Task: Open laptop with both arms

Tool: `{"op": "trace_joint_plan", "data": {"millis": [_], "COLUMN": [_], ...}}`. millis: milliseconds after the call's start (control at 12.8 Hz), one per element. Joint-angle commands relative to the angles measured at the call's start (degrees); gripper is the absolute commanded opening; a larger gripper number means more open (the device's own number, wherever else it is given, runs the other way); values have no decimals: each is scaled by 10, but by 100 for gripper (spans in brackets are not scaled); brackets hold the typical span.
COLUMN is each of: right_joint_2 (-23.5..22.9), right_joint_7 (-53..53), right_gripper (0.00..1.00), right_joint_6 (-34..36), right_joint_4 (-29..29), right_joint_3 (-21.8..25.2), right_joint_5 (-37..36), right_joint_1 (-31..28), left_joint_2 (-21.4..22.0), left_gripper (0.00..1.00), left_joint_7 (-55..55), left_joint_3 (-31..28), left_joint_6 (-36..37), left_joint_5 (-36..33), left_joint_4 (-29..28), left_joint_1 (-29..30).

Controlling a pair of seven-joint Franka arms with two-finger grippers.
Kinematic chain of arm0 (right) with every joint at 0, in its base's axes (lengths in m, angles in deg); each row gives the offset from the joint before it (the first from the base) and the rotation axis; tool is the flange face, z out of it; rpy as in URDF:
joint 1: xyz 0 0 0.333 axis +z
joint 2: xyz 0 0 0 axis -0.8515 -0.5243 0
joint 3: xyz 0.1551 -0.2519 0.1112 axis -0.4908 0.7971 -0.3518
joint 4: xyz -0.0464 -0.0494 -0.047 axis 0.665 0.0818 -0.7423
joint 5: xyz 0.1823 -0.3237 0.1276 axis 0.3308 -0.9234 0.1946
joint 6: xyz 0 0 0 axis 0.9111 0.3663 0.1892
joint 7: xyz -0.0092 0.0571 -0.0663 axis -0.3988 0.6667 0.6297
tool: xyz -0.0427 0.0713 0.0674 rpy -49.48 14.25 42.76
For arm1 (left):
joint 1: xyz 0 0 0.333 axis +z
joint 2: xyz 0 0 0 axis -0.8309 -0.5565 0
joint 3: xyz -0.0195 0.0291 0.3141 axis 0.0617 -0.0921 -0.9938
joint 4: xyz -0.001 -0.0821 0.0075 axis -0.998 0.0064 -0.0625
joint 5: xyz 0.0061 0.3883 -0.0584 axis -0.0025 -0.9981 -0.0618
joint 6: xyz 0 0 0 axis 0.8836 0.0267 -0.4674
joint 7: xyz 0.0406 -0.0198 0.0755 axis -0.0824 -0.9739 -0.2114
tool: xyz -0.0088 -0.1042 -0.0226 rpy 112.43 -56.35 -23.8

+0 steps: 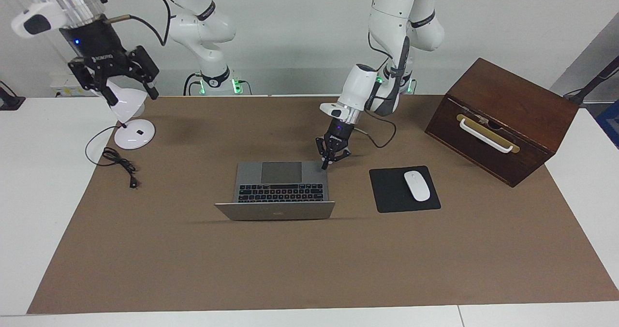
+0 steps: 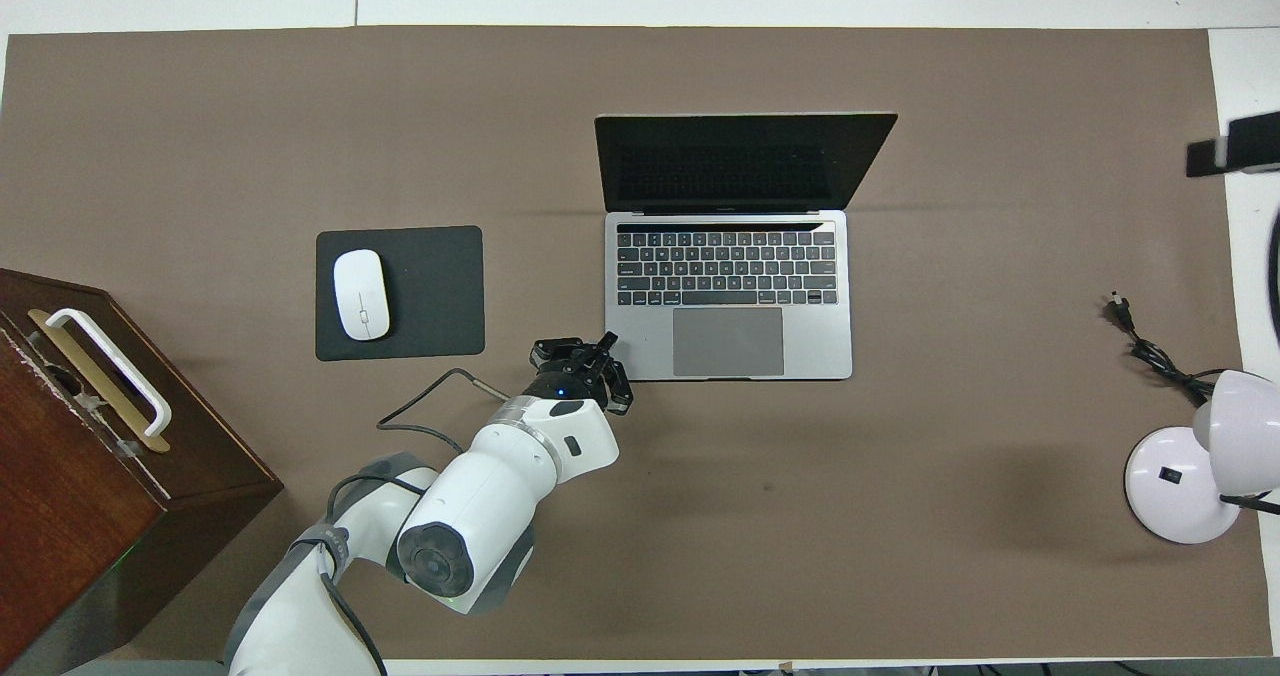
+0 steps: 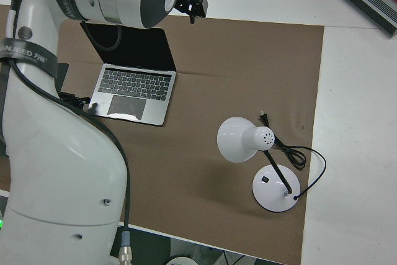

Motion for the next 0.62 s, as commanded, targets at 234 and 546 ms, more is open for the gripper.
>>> {"op": "trace_joint_plan", "data": {"millis": [234,546], "right_joint_2": [115,164], "right_joint_7": [17,19], "right_gripper": [100,100], "right_joint_6": [73,-21], "right_joint_4": [150,271], "right_joint_3": [-8,-5], "right_joint_5": [-83,-84], "right_joint_1": [-4,-7], "left_joint_2": [76,137], "left_gripper": [0,0], "left_joint_7": [-1,0], "left_joint_3": [-6,-6], "left_joint_6": [120,263], "left_joint_5": [8,8], "left_joint_4": [0,31], "left_joint_1": [17,50]}}
